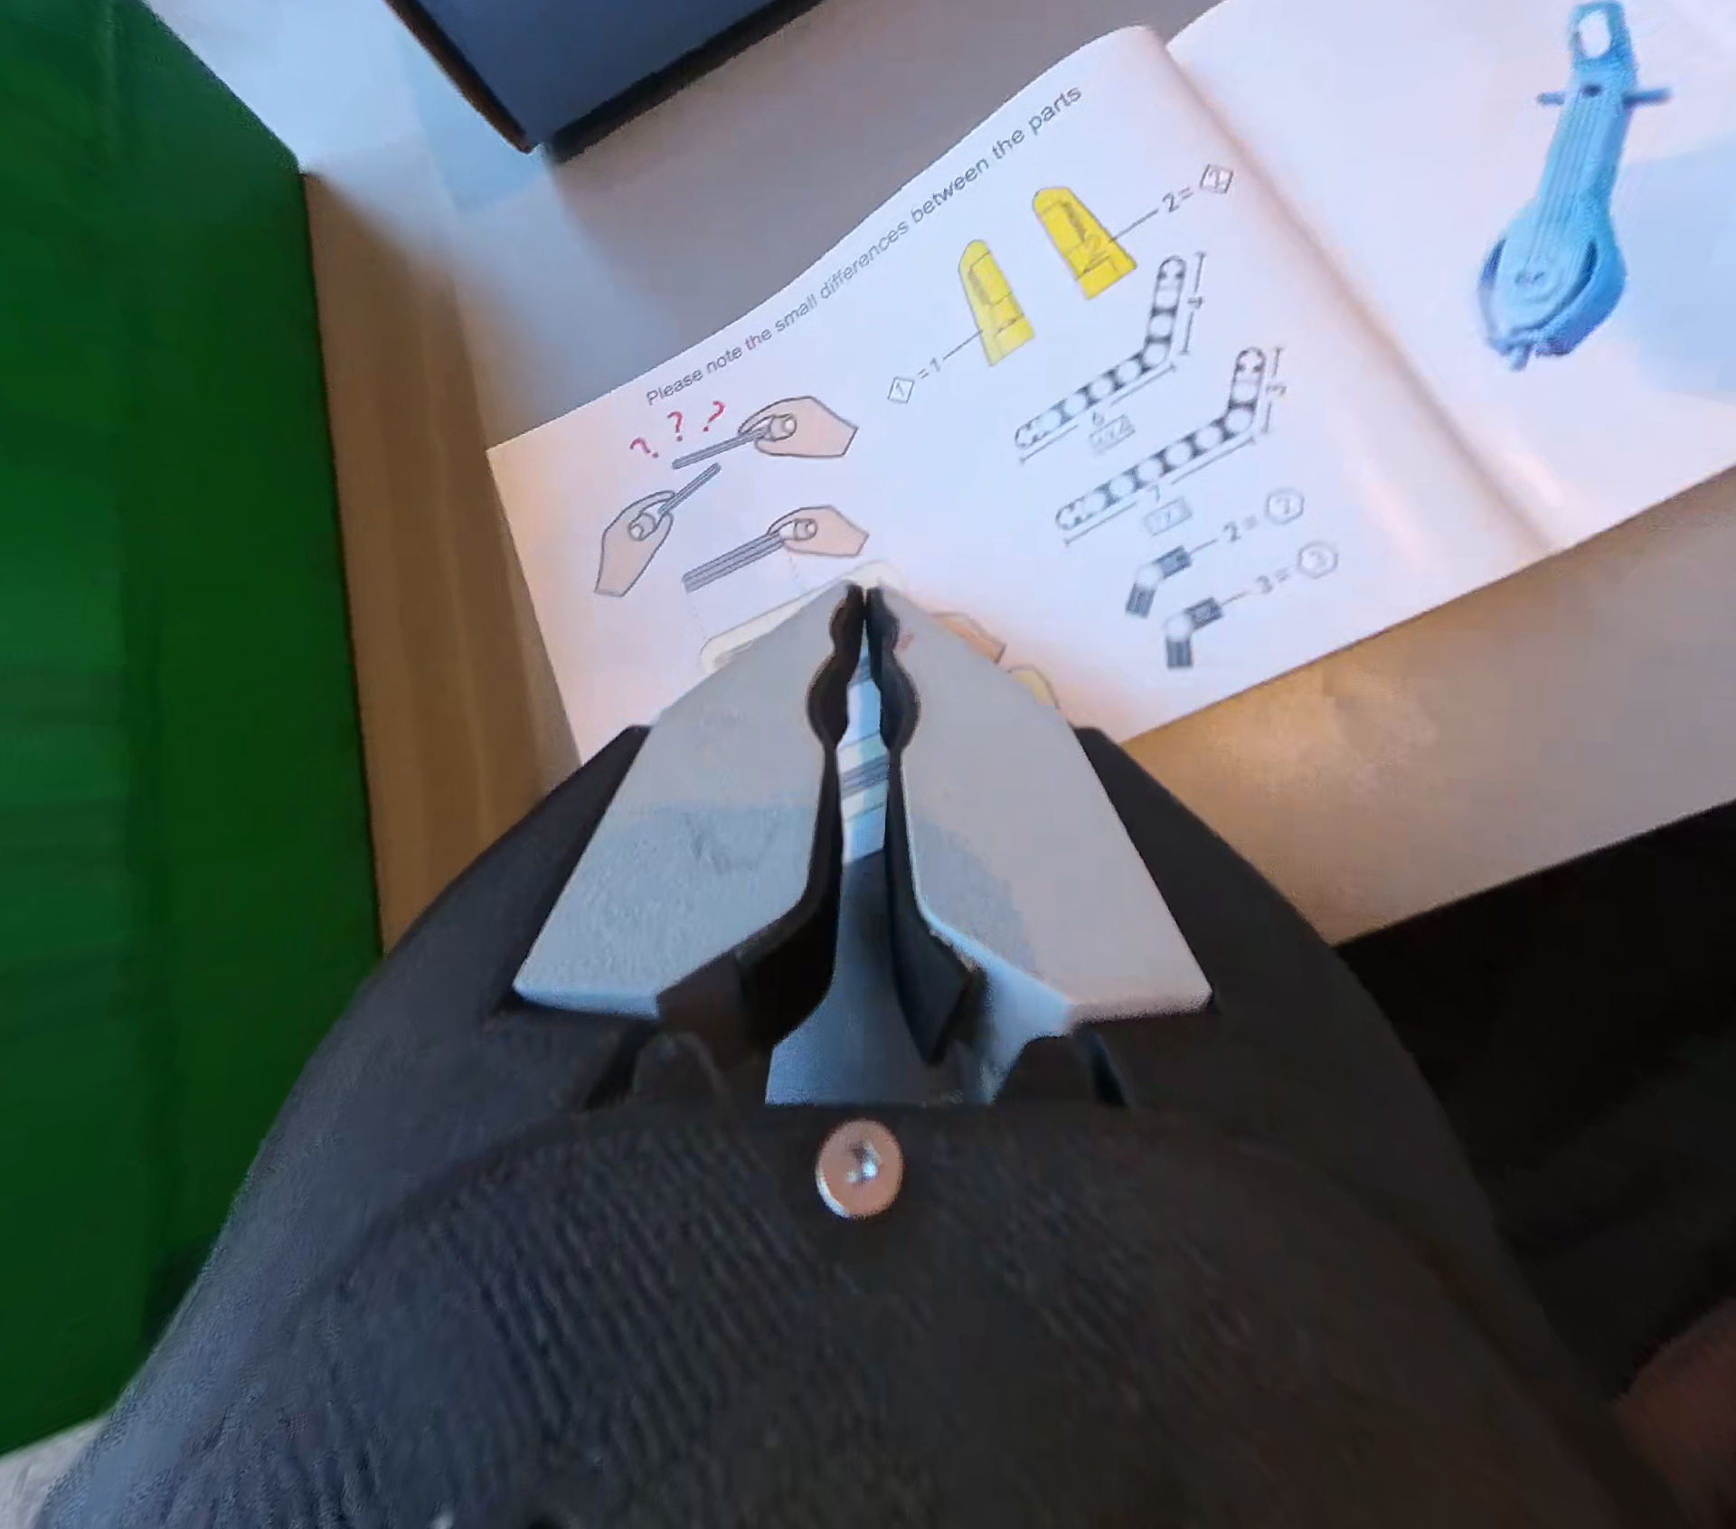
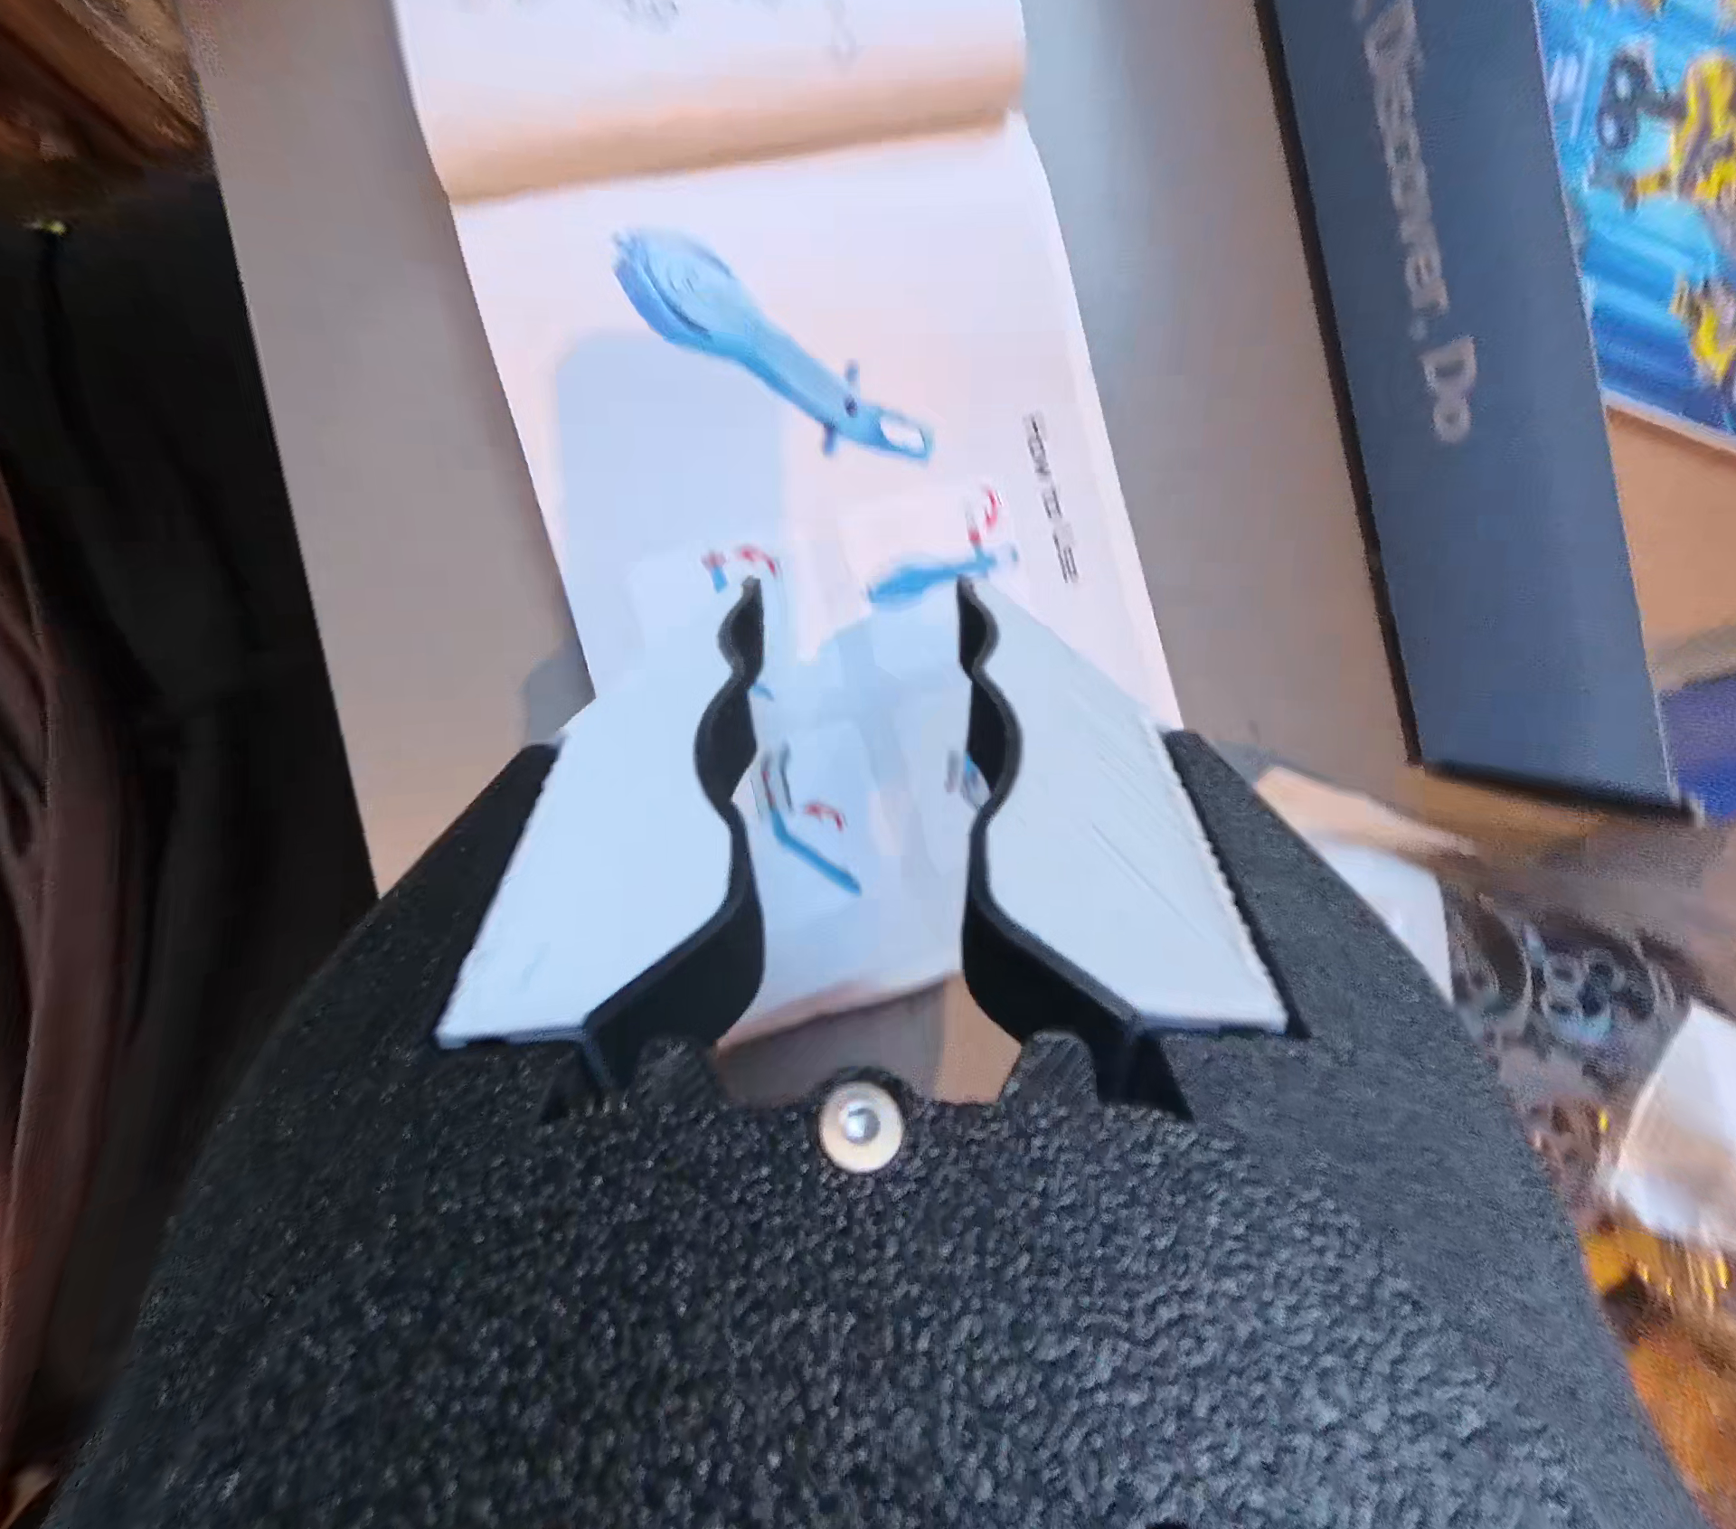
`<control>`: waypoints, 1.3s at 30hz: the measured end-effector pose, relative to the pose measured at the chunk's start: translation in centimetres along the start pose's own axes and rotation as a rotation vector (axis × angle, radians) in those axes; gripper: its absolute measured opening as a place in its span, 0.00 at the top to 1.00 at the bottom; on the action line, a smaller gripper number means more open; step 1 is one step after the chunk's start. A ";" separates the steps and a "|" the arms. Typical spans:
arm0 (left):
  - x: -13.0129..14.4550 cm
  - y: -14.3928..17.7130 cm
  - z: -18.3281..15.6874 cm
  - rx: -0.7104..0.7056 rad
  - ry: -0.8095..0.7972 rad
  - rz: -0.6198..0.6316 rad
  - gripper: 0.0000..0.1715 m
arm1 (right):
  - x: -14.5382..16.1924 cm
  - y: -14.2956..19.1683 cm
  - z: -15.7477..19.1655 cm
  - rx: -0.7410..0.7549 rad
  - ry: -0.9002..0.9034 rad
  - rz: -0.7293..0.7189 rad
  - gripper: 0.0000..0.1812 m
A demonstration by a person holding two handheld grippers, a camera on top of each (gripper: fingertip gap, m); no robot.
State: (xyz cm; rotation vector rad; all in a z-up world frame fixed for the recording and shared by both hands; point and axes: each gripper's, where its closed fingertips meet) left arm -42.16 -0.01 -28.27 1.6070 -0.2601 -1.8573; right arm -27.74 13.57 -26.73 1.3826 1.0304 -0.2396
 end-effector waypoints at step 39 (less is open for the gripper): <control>-1.0 3.1 1.9 -0.048 0.071 -0.193 0.97 | 3.5 2.4 1.1 -0.094 -0.139 0.069 0.66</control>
Point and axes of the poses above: each gripper's, where its closed fingertips meet, y back along the fingers, x out of its underside, z = x × y across the jaws, and after that the axes turned 12 degrees about -z, right-handed
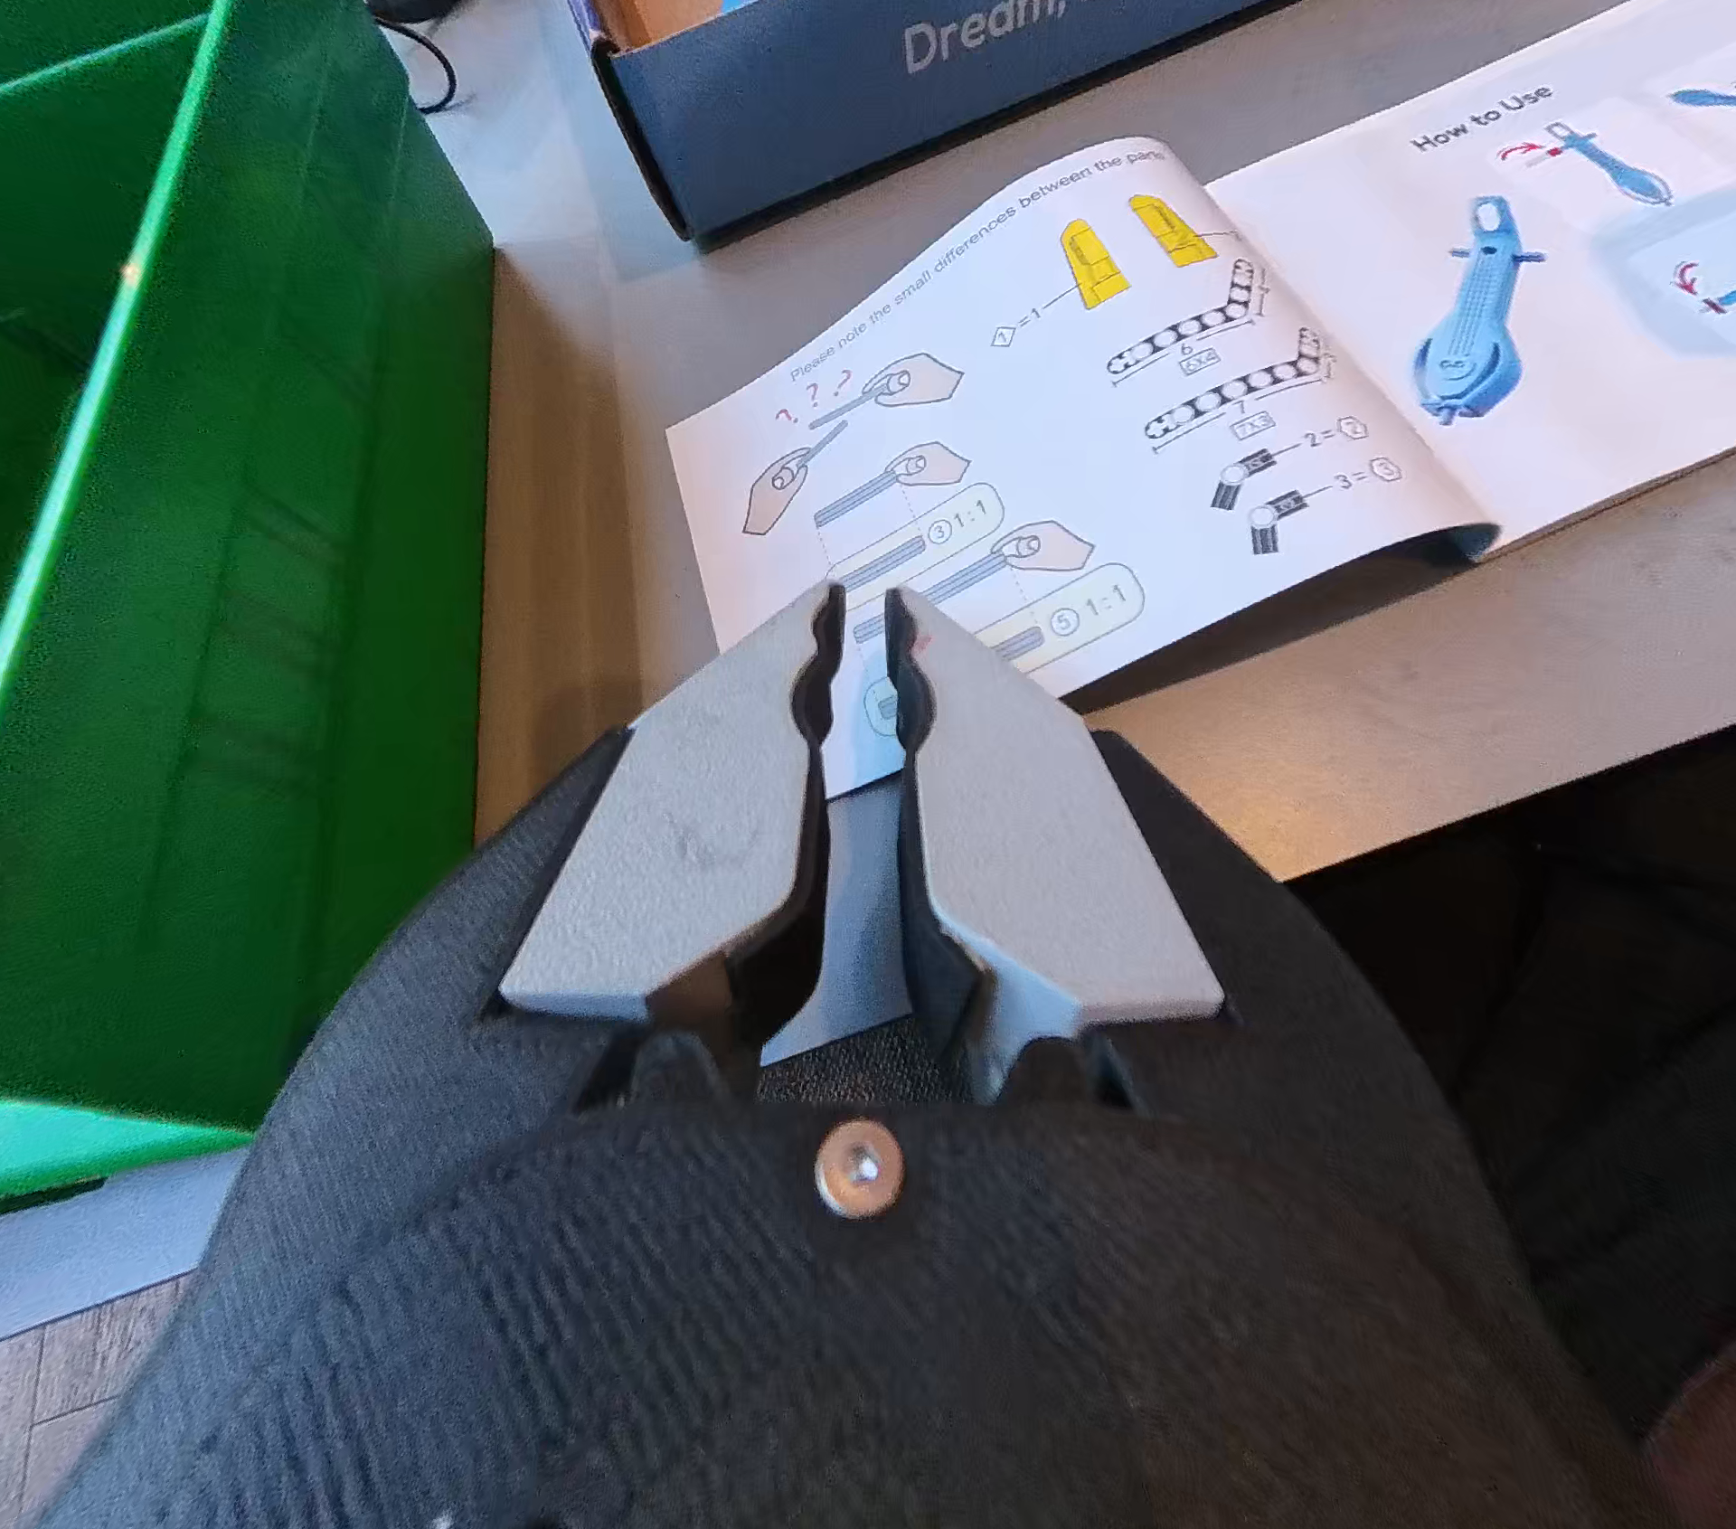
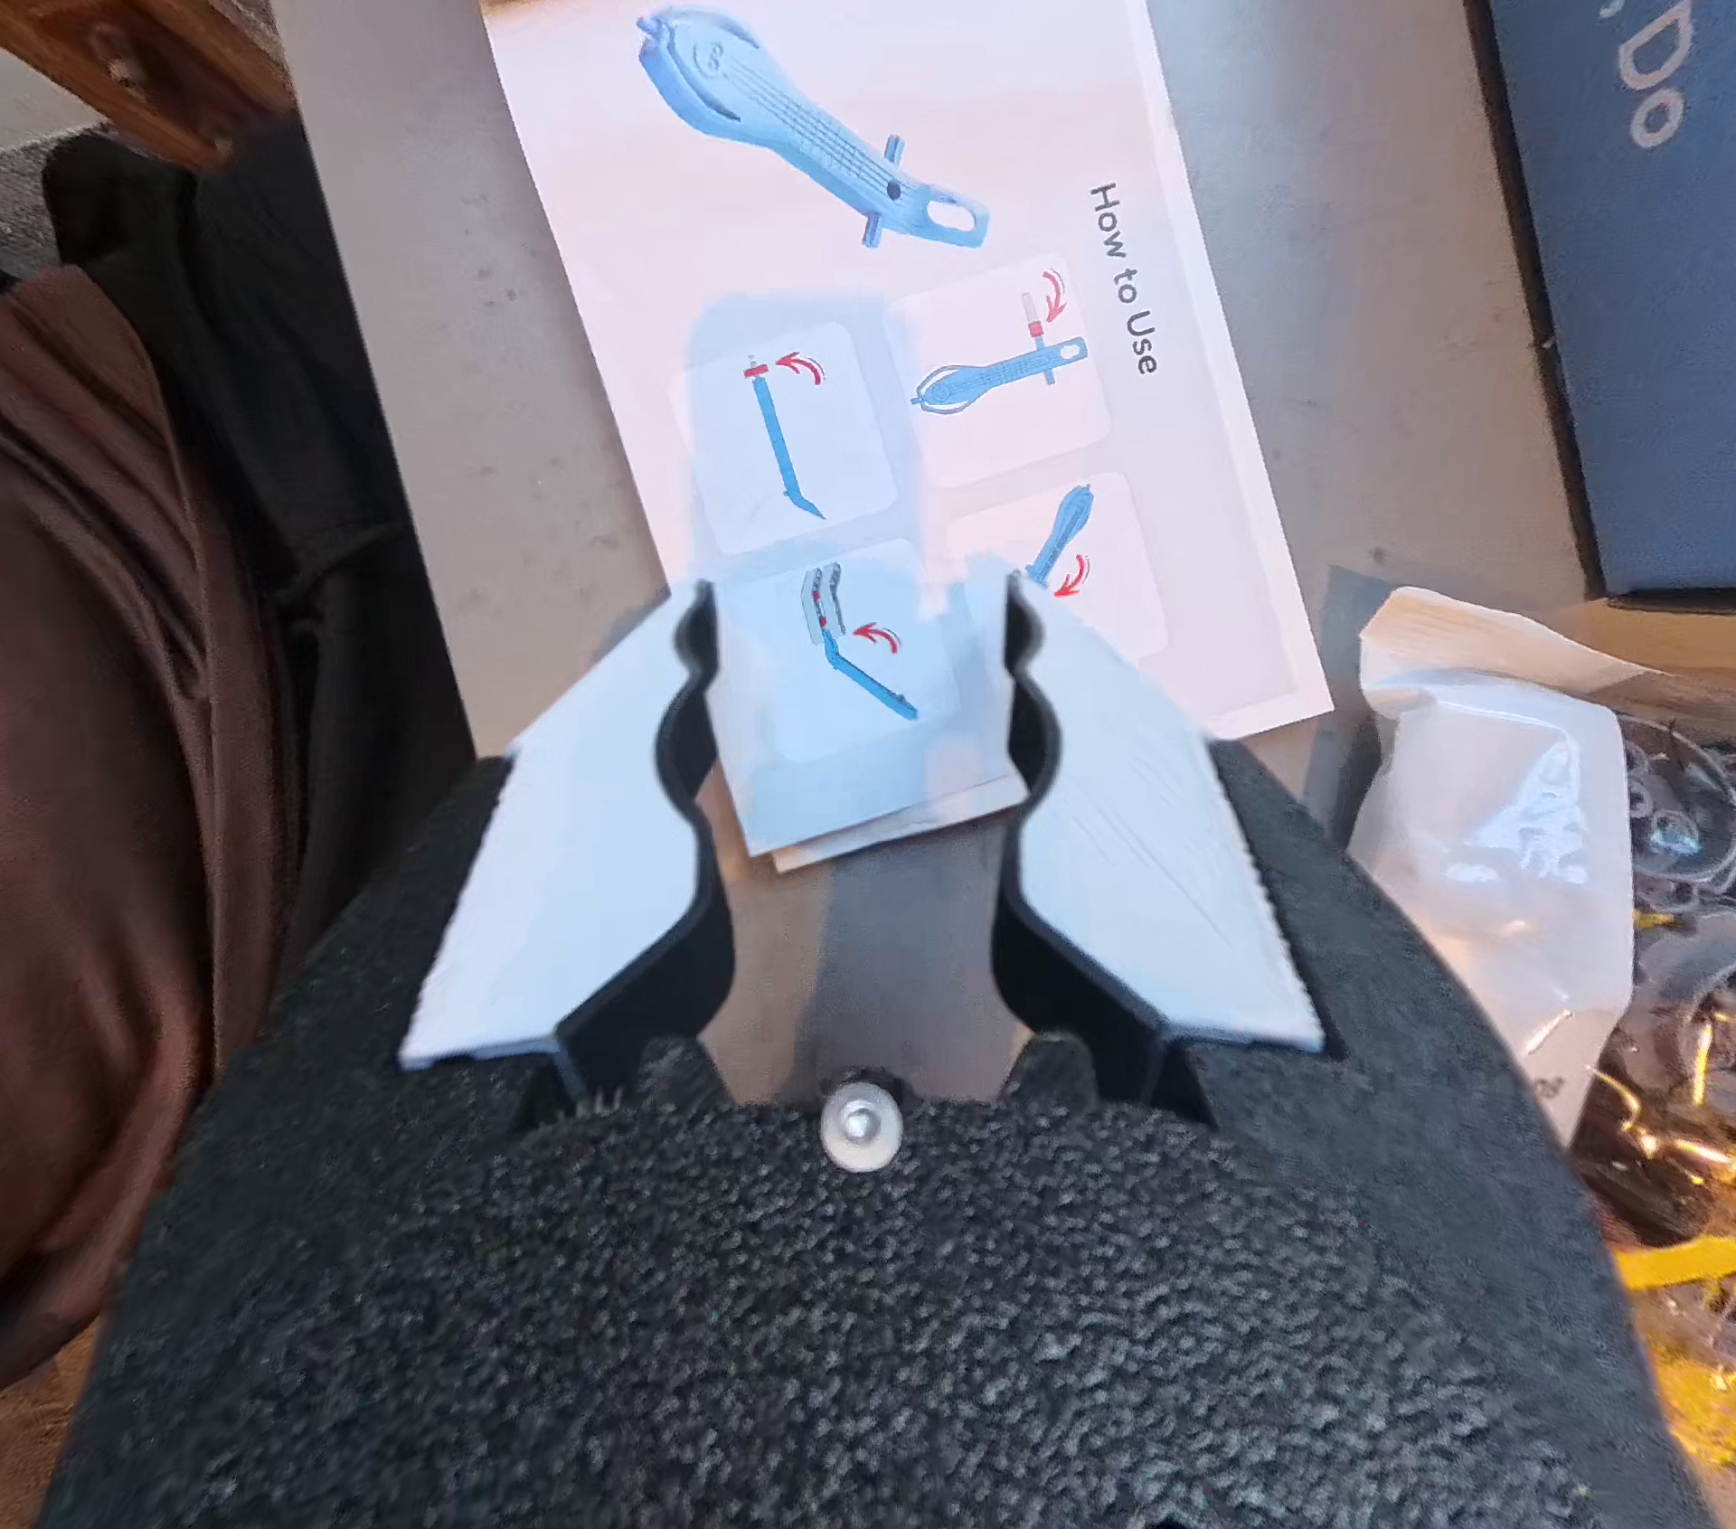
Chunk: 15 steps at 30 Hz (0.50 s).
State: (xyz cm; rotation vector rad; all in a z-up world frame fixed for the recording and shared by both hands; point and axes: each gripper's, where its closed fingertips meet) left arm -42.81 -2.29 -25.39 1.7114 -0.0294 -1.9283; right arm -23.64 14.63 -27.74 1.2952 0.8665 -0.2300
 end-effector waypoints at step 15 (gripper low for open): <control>0.3 -0.7 -0.5 0.028 -0.010 0.010 0.96 | 1.3 -0.2 -1.1 0.029 -0.036 0.020 0.54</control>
Point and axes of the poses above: each gripper's, where its closed fingertips meet, y back along the fingers, x out of its underside, z = x × y across the jaws, and after that the axes turned 12 degrees about -z, right-handed
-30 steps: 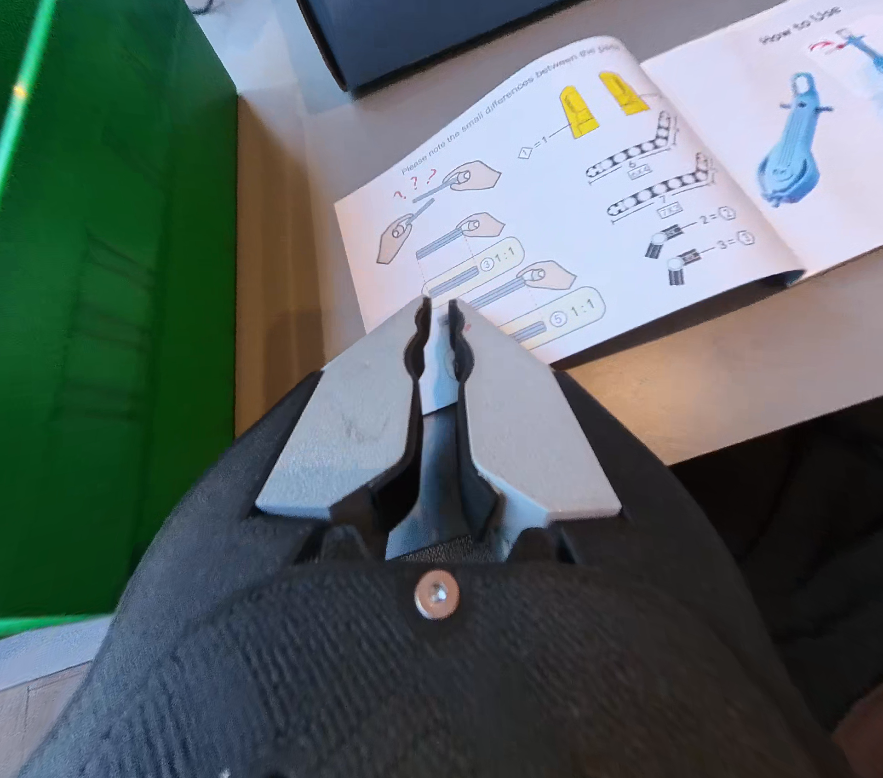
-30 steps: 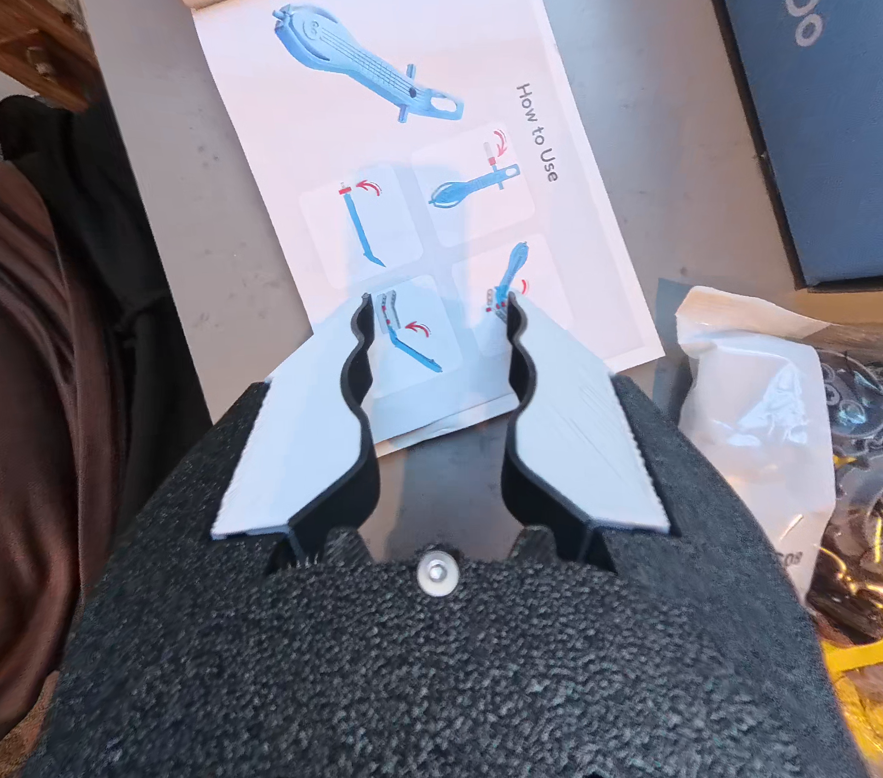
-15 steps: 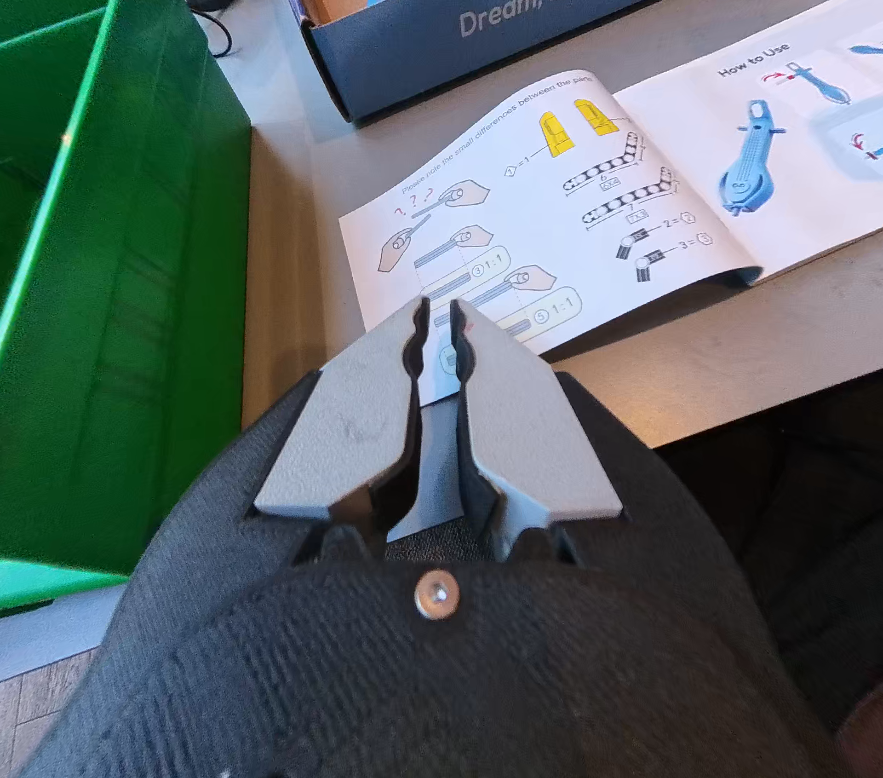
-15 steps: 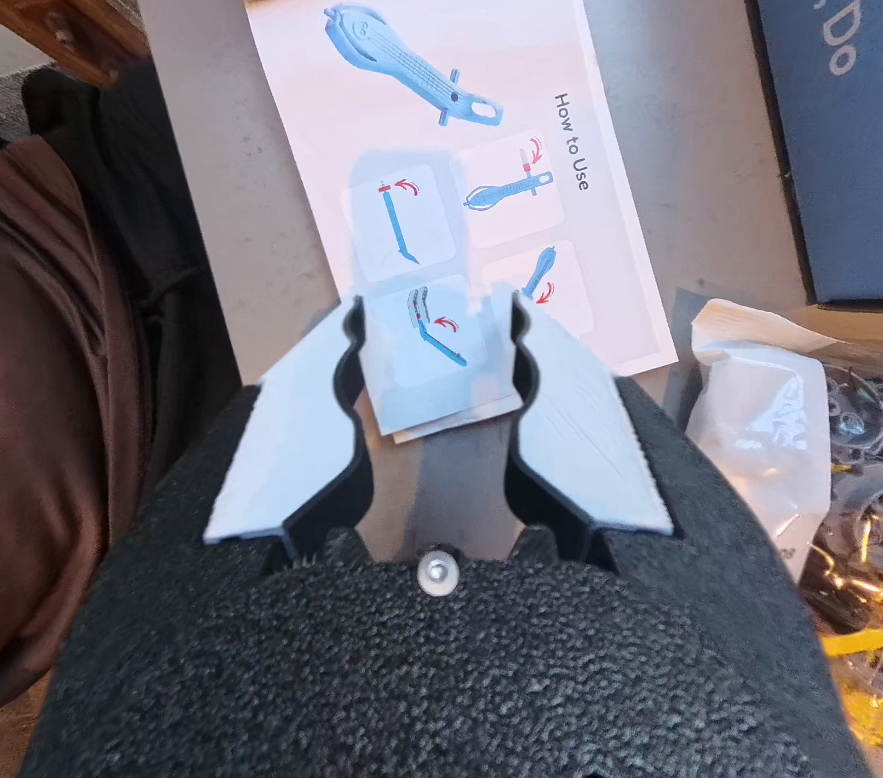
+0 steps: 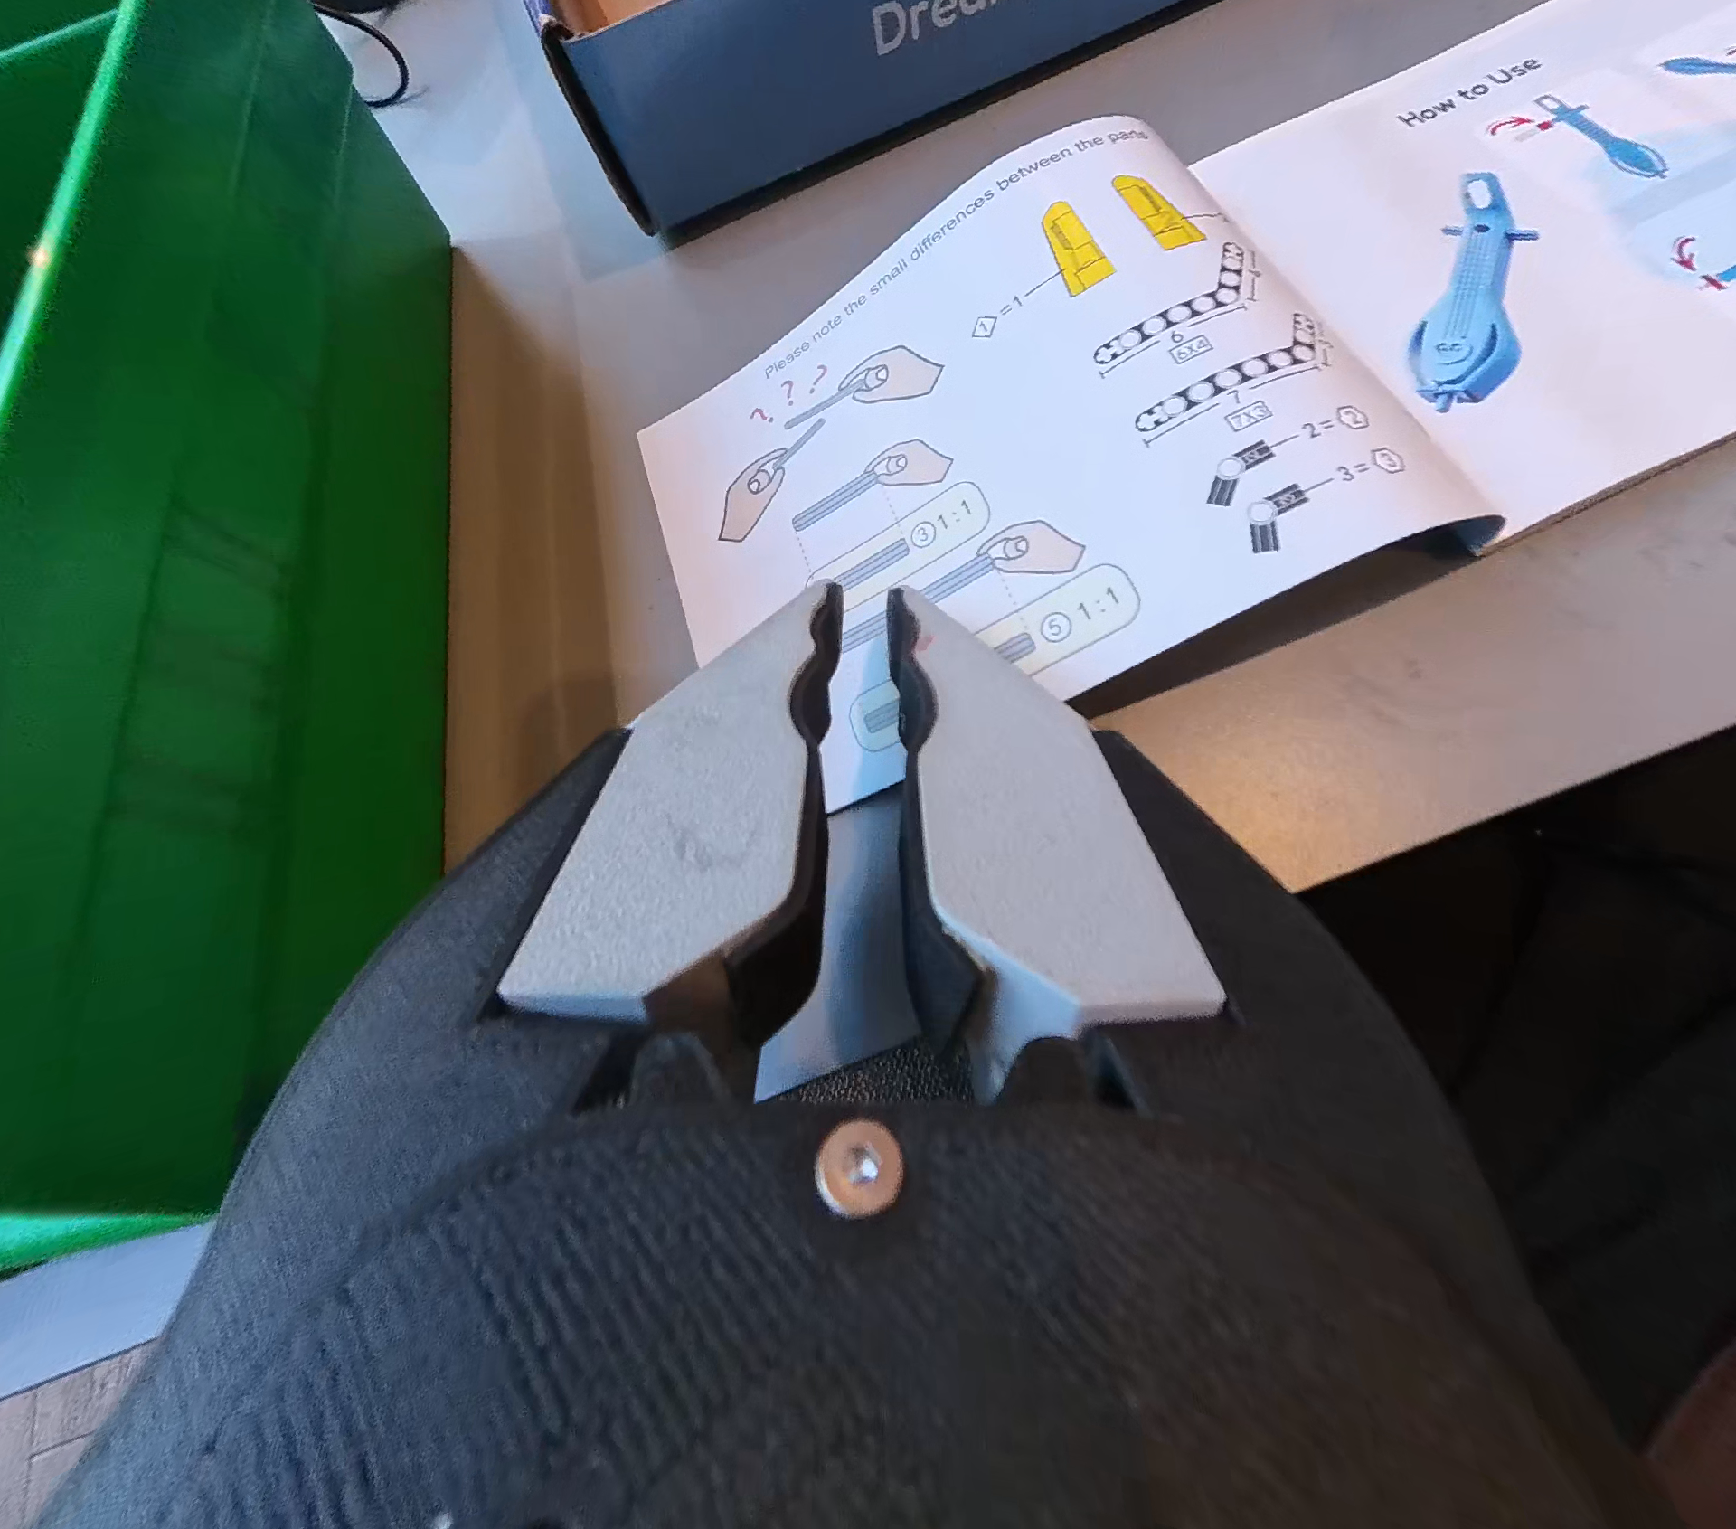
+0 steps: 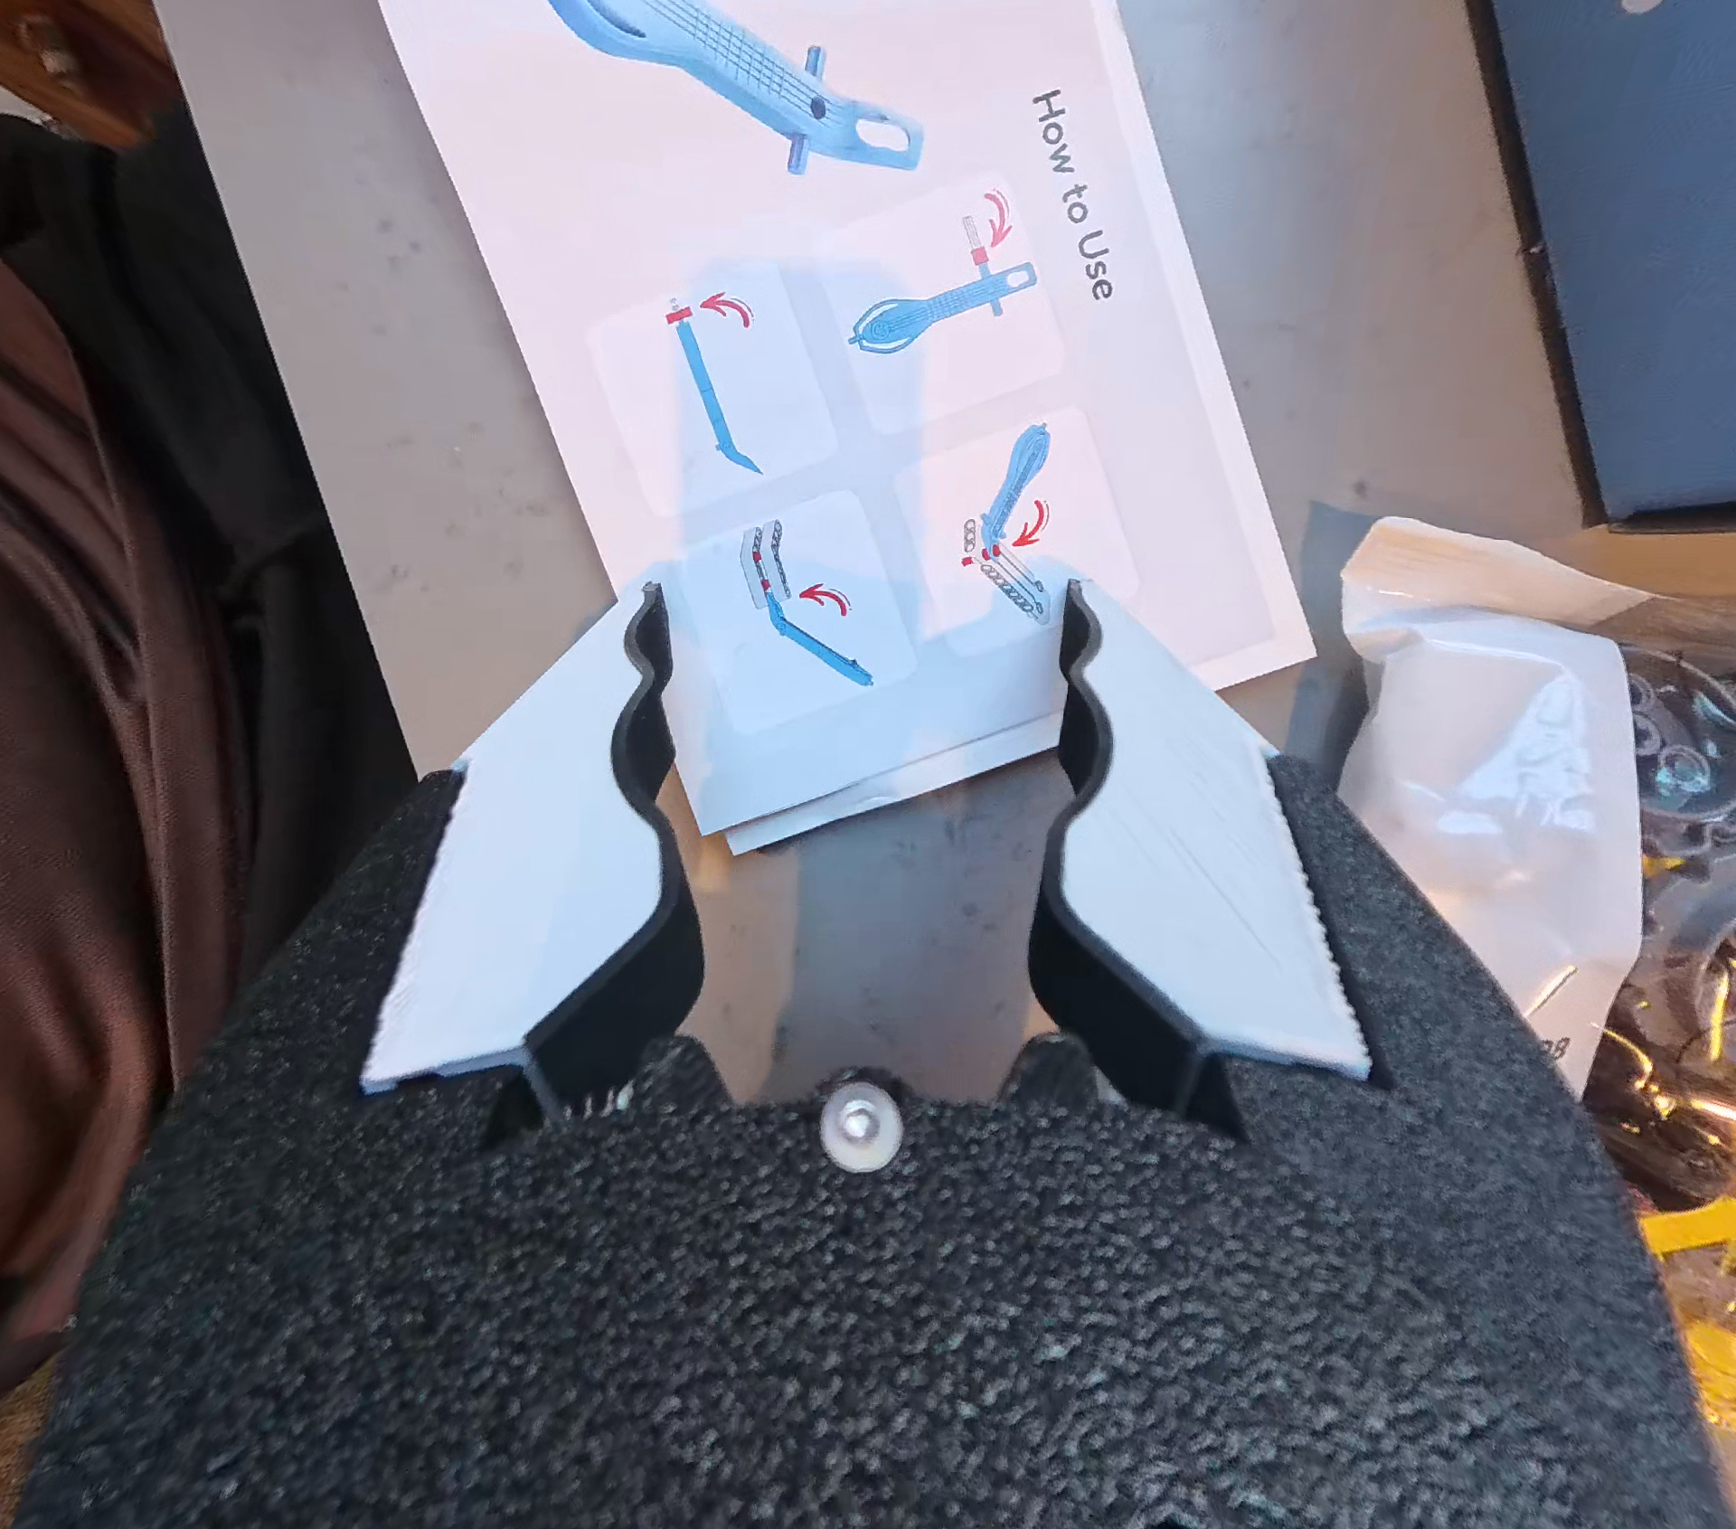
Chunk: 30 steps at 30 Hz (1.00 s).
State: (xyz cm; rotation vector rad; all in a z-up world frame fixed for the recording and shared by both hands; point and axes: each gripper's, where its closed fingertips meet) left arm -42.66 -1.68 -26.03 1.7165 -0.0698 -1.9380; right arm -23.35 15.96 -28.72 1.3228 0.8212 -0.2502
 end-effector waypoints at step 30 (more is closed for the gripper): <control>0.3 -0.2 -0.8 0.009 -0.003 0.011 0.96 | -1.2 -0.5 -0.4 0.003 -0.008 -0.105 0.77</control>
Point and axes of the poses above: each gripper's, where its closed fingertips meet, y back along the fingers, x out of its underside, z = x × y across the jaws, and after that the axes turned 12 degrees about -z, right-handed
